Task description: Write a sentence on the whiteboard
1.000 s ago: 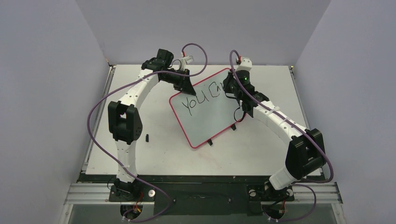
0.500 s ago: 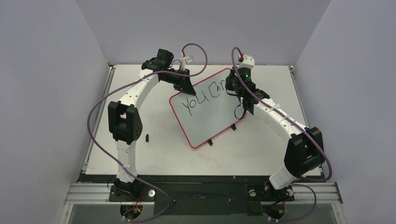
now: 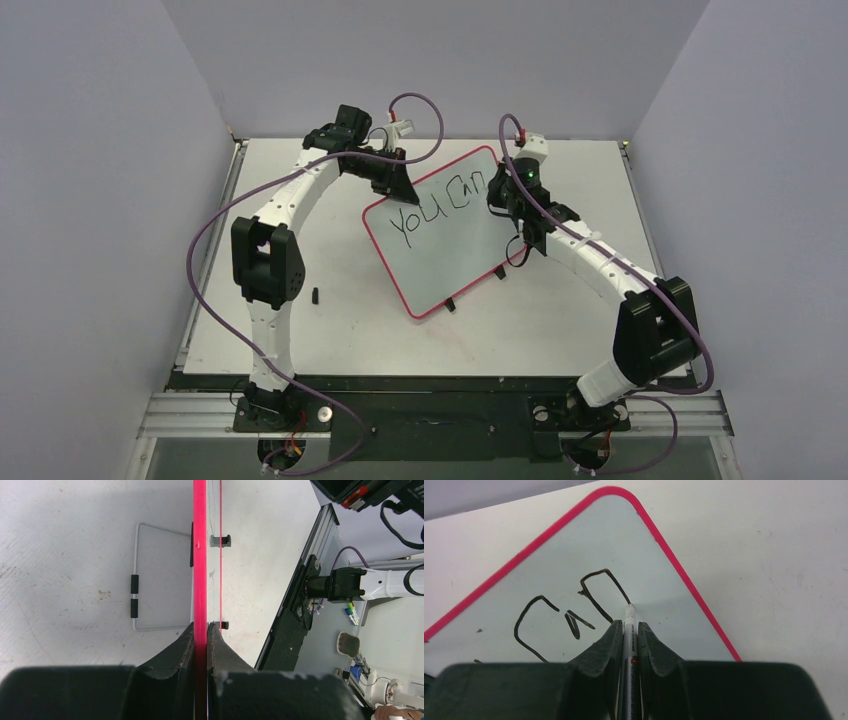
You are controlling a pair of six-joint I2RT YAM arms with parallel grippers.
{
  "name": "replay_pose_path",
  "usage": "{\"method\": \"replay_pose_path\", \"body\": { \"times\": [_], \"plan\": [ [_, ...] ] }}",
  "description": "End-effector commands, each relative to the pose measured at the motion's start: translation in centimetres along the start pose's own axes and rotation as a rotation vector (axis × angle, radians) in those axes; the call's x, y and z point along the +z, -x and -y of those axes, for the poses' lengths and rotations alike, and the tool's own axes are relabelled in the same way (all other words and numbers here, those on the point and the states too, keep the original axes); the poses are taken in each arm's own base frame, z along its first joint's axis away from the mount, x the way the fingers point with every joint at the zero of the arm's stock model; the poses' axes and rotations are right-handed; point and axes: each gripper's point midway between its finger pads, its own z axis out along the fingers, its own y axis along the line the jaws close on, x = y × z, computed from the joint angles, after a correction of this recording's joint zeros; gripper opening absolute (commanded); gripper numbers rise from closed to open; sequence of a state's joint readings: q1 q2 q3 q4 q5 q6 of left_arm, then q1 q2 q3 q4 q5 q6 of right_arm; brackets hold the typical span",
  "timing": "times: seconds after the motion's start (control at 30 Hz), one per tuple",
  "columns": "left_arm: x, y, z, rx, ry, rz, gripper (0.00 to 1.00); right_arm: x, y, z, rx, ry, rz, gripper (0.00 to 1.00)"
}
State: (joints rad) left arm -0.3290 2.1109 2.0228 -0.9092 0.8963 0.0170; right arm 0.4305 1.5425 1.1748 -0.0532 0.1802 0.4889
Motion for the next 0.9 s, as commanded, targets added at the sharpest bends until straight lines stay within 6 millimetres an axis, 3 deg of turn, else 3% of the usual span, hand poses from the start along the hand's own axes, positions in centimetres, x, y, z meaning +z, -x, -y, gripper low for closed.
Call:
{"method": "replay_pose_path", "body": {
  "times": [0.0, 0.2, 0.37, 0.87],
  "plan": [
    [-1.7, 2.1, 2.2, 0.173, 0.032, 0.057, 0.0, -1.4, -0.5, 0.5, 0.034, 0.008, 0.006, 0.0],
    [-1.9, 2.2, 2.2, 0.177, 0.037, 0.062, 0.0, -2.8, -0.6, 1.1, 0.026, 0.001, 0.007, 0.0],
    [-2.0, 2.3, 2.2, 0.177, 0.039, 0.067, 0.0, -4.9, 0.5, 0.1, 0.018, 0.035, 0.032, 0.0],
    [-2.7, 2.5, 1.8, 0.176, 0.059, 0.091, 0.0, -10.3, -3.1, -7.1, -0.099, 0.277, 0.034, 0.0]
  ]
}}
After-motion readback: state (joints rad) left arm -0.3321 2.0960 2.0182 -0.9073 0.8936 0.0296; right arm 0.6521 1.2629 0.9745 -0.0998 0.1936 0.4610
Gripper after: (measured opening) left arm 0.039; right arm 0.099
